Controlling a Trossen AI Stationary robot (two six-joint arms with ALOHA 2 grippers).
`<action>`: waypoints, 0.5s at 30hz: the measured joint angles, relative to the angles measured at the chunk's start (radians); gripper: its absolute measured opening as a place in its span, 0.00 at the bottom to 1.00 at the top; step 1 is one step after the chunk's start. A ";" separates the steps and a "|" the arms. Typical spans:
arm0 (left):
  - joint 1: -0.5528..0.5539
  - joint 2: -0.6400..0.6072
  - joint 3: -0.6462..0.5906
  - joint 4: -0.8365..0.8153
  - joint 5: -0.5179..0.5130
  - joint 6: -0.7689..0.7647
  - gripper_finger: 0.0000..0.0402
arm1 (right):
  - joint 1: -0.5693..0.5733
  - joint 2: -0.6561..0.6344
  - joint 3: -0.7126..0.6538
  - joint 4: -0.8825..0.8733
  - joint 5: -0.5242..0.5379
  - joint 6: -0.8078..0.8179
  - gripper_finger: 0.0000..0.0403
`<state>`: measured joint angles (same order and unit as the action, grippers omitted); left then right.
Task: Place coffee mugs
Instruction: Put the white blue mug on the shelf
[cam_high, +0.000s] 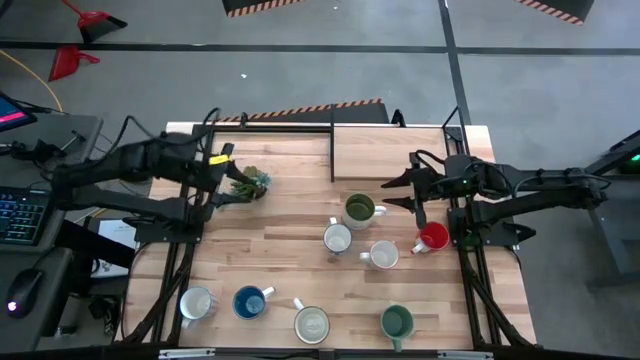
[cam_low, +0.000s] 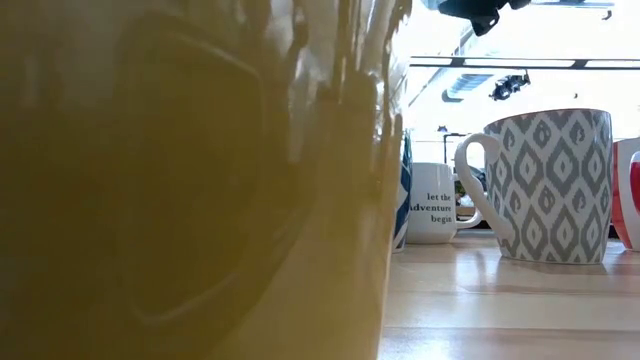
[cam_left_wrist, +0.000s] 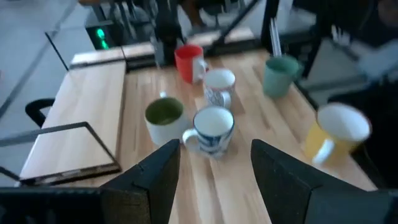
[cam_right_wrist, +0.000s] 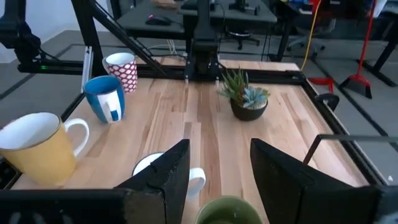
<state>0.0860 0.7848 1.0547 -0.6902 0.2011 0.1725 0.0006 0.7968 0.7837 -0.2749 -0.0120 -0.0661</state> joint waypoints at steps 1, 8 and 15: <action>0.000 -0.031 -0.056 0.053 0.000 -0.020 0.46 | 0.000 0.009 0.000 0.016 0.000 -0.010 0.39; -0.002 -0.092 -0.363 0.447 -0.002 -0.138 0.46 | 0.046 0.123 0.000 0.231 0.000 -0.097 0.39; -0.002 0.009 -0.444 0.741 -0.008 -0.188 0.46 | 0.105 0.290 0.000 0.417 0.020 -0.115 0.39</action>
<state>0.0837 0.7940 0.6102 0.0503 0.1926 -0.0153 0.1058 1.0873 0.7837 0.1425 0.0076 -0.1810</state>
